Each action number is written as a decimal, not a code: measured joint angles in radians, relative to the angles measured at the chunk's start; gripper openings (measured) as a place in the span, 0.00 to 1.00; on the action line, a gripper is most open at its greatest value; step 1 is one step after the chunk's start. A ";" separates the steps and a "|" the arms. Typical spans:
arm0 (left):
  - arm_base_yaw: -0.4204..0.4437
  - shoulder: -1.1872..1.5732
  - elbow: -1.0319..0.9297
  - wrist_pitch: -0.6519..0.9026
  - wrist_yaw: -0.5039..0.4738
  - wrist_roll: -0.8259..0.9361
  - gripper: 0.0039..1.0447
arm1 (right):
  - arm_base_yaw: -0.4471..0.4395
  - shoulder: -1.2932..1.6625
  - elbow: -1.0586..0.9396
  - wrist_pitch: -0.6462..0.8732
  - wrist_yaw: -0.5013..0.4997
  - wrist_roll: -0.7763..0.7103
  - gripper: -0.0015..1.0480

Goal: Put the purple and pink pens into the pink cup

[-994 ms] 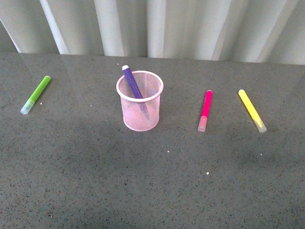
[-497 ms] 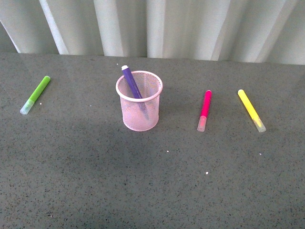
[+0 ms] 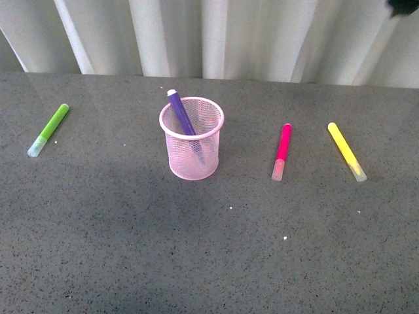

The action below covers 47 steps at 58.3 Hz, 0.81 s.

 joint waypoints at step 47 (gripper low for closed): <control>0.000 0.000 0.000 0.000 0.000 0.000 0.94 | 0.185 0.406 0.269 -0.200 -0.117 0.293 0.93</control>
